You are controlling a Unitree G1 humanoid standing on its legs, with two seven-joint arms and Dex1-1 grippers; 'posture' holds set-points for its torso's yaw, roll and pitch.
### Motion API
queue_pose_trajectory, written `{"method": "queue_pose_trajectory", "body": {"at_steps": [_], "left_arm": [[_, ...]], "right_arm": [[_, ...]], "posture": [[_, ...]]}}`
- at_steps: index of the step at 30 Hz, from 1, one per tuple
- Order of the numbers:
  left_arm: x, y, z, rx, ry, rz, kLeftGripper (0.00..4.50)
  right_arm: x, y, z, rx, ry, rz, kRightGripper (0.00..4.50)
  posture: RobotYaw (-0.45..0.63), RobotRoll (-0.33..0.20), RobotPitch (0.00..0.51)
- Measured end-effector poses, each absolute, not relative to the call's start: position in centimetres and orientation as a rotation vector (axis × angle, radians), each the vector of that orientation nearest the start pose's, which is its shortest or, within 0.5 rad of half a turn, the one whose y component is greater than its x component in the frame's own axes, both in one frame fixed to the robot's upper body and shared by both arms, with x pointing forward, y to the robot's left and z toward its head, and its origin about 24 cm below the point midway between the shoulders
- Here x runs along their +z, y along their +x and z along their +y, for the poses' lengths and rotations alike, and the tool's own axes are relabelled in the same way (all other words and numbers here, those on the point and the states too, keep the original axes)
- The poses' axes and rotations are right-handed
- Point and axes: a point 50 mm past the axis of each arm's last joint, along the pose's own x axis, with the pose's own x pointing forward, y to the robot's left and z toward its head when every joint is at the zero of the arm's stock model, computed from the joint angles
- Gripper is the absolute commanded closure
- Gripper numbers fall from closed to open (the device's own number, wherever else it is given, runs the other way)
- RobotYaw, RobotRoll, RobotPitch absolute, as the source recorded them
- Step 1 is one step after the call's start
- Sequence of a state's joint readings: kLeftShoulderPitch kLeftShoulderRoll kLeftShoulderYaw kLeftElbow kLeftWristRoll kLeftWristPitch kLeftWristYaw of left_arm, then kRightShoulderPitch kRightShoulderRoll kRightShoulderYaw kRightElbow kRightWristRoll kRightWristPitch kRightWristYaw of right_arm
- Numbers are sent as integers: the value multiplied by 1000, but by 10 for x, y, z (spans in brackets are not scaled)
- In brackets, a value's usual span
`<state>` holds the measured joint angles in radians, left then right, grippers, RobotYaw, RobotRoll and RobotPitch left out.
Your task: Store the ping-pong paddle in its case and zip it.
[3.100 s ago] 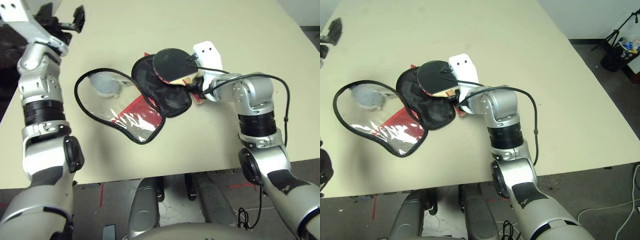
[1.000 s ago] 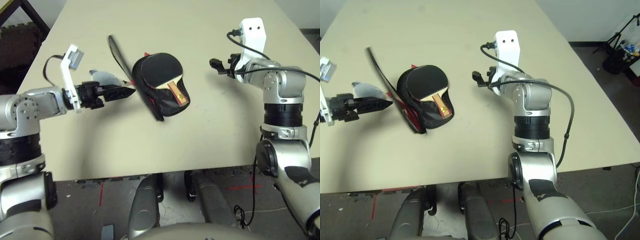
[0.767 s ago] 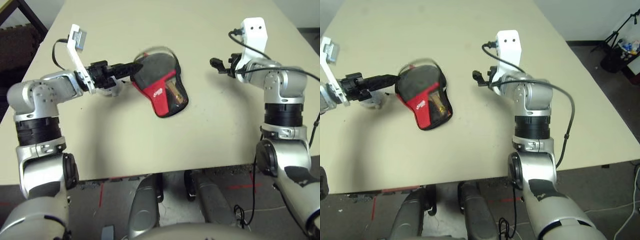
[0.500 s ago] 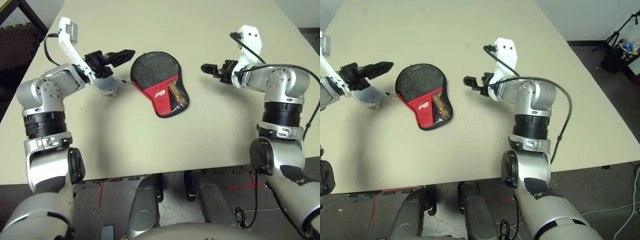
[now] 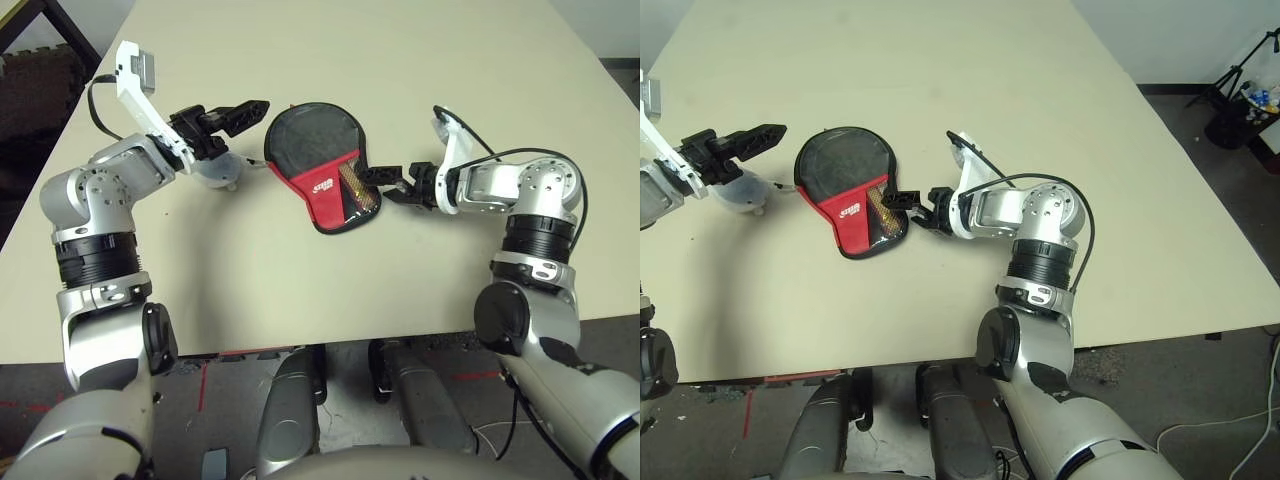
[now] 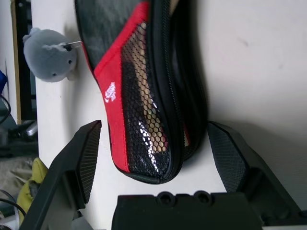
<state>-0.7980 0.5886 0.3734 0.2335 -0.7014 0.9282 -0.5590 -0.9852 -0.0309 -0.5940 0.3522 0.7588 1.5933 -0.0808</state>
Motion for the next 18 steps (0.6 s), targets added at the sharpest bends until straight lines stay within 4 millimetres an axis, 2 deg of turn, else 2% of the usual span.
{"method": "queue_pose_trajectory", "body": {"at_steps": [6, 10, 18], "left_arm": [[233, 336, 240, -569, -363, 46, 0], [231, 336, 239, -559, -364, 49, 0], [229, 336, 239, -546, -368, 54, 0]], "right_arm": [[167, 342, -92, 636, 759, 852, 13], [162, 343, -87, 602, 811, 878, 1181], [157, 346, -93, 525, 833, 892, 3640]], "posture": [[1, 0, 240], [5, 0, 241], [8, 0, 243]]}}
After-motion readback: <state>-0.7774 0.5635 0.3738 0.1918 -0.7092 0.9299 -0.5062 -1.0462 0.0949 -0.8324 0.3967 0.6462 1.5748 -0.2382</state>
